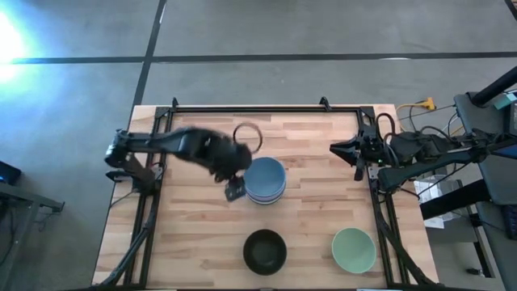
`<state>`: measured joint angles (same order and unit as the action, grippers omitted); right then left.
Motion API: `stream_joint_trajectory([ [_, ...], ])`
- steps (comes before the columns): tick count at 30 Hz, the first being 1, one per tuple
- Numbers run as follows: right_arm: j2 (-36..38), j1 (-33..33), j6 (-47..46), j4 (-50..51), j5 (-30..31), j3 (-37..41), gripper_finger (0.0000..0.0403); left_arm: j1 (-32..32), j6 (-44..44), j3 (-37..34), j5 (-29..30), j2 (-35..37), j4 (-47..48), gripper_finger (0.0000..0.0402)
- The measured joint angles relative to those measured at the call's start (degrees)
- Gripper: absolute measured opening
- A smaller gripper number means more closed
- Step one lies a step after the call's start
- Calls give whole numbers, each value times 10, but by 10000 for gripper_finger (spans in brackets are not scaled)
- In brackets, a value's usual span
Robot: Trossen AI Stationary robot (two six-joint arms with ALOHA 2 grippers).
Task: Nest bowls inside each other
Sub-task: Stack the black bowl on top of the light blue bowl
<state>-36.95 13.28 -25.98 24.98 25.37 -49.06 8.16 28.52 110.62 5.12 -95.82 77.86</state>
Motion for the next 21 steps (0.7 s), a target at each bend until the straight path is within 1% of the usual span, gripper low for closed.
stream_joint_trajectory([
  [4, 0, 1, 0, 0, -31, 6, 58, 65, 76, -106, 0, 37, -64, 228],
  [8, 0, 1, 0, 1, -64, 17, 58, 142, 175, -216, 5, 75, -177, 228],
  [11, 0, 1, -8, 0, -79, 29, 58, 202, 274, -293, 35, 97, -267, 228],
  [14, 0, 3, -15, 0, -94, 37, 58, 252, 368, -358, 79, 106, -364, 228],
  [17, 0, 11, -19, 1, -97, 43, 58, 278, 455, -407, 105, 100, -431, 228],
  [21, 0, 23, -19, 0, -97, 44, 58, 278, 583, -437, 87, 68, -464, 228],
])
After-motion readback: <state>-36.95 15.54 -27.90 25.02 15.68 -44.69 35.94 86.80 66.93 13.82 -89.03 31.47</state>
